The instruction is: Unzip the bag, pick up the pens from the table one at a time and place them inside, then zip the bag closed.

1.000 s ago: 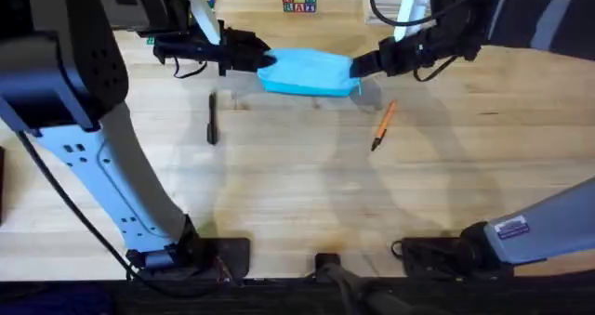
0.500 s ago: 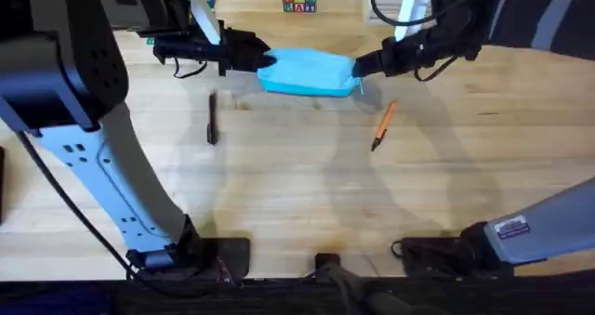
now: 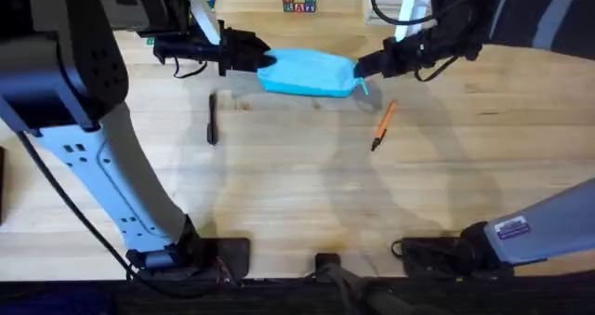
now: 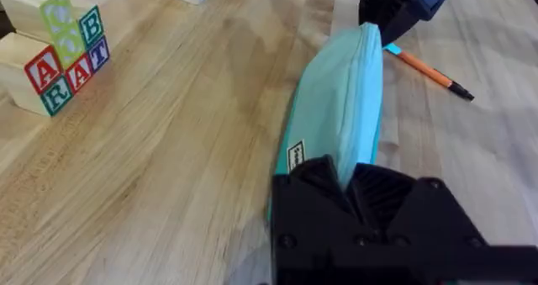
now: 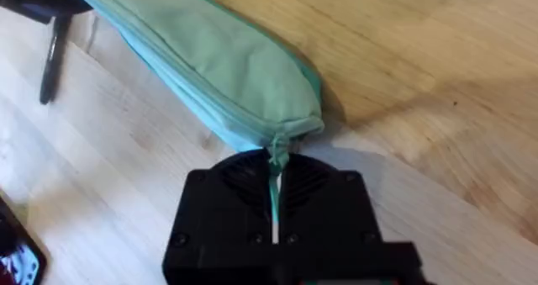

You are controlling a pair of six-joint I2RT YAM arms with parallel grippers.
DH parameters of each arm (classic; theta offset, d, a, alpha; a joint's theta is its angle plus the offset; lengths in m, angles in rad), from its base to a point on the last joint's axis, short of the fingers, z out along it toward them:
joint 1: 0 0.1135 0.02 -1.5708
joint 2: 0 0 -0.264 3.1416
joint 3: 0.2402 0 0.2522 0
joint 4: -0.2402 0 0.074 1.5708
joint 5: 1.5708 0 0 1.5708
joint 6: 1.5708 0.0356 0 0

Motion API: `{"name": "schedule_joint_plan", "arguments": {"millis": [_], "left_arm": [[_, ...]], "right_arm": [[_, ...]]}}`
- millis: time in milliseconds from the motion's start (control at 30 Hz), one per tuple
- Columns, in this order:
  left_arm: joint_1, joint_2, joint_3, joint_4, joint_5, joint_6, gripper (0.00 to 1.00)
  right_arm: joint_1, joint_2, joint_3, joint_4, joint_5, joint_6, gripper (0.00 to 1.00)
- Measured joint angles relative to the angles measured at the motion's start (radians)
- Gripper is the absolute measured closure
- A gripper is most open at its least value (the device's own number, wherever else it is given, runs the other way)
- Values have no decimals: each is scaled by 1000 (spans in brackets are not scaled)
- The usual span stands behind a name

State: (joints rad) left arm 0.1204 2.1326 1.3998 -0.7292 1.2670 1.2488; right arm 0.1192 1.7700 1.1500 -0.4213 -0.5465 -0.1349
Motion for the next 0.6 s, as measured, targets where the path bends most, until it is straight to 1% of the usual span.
{"name": "schedule_joint_plan", "arguments": {"millis": [367,400,500,533,600], "left_arm": [[2,0,0,1,-2,0,958],[-6,0,0,0,-2,0,958],[-14,0,0,0,-1,0,958],[-22,0,0,-1,1,0,958],[-22,0,0,-1,1,0,958]], "right_arm": [[3,-54,0,-31,23,0,971],[8,-75,0,-67,53,0,971],[12,-96,0,-96,85,-2,971],[15,-106,5,-148,106,-26,971],[16,-106,13,-163,108,-32,971]]}}
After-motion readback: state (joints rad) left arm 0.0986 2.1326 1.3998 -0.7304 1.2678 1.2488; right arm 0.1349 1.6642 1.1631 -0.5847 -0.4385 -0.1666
